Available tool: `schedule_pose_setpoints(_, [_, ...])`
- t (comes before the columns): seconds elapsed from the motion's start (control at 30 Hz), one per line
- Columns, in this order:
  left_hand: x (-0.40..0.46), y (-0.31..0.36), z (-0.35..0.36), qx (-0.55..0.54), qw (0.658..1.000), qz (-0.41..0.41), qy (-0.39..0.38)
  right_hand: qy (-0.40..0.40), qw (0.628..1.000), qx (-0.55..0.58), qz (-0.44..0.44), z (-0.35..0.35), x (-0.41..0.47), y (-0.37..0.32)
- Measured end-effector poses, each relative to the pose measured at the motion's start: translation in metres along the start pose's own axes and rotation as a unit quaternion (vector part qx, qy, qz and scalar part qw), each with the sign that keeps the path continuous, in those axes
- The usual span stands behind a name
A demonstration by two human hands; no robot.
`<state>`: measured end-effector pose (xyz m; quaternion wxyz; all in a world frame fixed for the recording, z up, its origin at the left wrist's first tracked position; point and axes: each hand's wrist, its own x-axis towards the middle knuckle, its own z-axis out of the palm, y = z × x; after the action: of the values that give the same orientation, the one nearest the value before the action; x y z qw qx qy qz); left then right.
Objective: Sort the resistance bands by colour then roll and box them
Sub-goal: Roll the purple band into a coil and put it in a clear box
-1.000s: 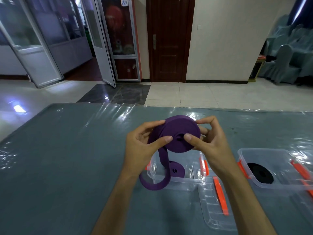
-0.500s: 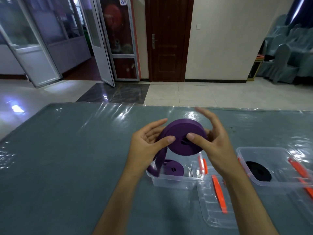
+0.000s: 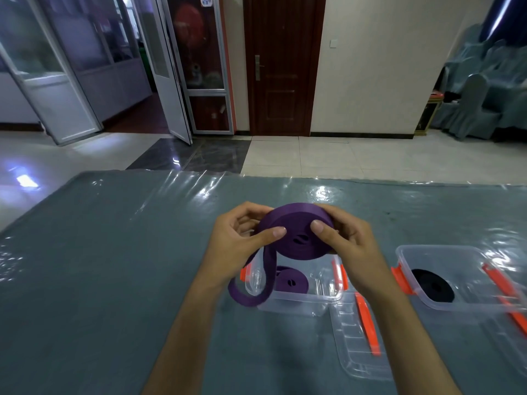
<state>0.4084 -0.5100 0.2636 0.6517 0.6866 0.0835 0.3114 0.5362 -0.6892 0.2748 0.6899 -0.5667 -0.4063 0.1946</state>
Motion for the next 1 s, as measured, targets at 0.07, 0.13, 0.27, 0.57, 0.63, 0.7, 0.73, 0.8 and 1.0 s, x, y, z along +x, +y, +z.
schedule_pose_setpoints(0.07, [0.0,0.0,-0.002,0.005,1.0,-0.005,0.001,-0.003,1.0,-0.001,0.013,0.0,-0.001,0.0])
schedule_pose_setpoints(0.13, [-0.001,-0.002,-0.004,0.009,1.0,-0.011,-0.001,-0.015,0.999,-0.002,0.028,-0.003,-0.001,0.001])
schedule_pose_setpoints(0.27, [-0.003,-0.002,-0.004,0.009,1.0,-0.018,-0.001,-0.031,0.999,0.004,0.037,-0.007,0.001,0.0])
schedule_pose_setpoints(0.57, [-0.002,0.005,-0.005,0.048,0.998,-0.006,-0.035,-0.117,0.989,-0.092,-0.012,-0.01,0.007,0.001])
schedule_pose_setpoints(0.63, [-0.002,0.003,-0.006,0.06,0.996,-0.014,-0.057,-0.089,0.993,-0.08,-0.017,-0.009,0.005,0.002])
schedule_pose_setpoints(0.7, [-0.002,0.0,-0.011,0.051,0.995,-0.035,-0.082,-0.061,0.996,-0.063,-0.015,-0.009,0.003,0.005])
schedule_pose_setpoints(0.73, [-0.002,0.0,-0.014,0.042,0.994,-0.042,-0.089,-0.054,0.997,-0.06,-0.011,-0.009,0.002,0.006])
schedule_pose_setpoints(0.8, [-0.002,0.001,-0.019,0.041,0.993,-0.04,-0.102,-0.055,0.996,-0.074,0.007,-0.008,0.002,0.008])
schedule_pose_setpoints(1.0, [-0.002,-0.008,-0.011,0.089,0.988,-0.029,-0.126,-0.065,0.994,-0.092,0.009,-0.012,0.006,0.008])
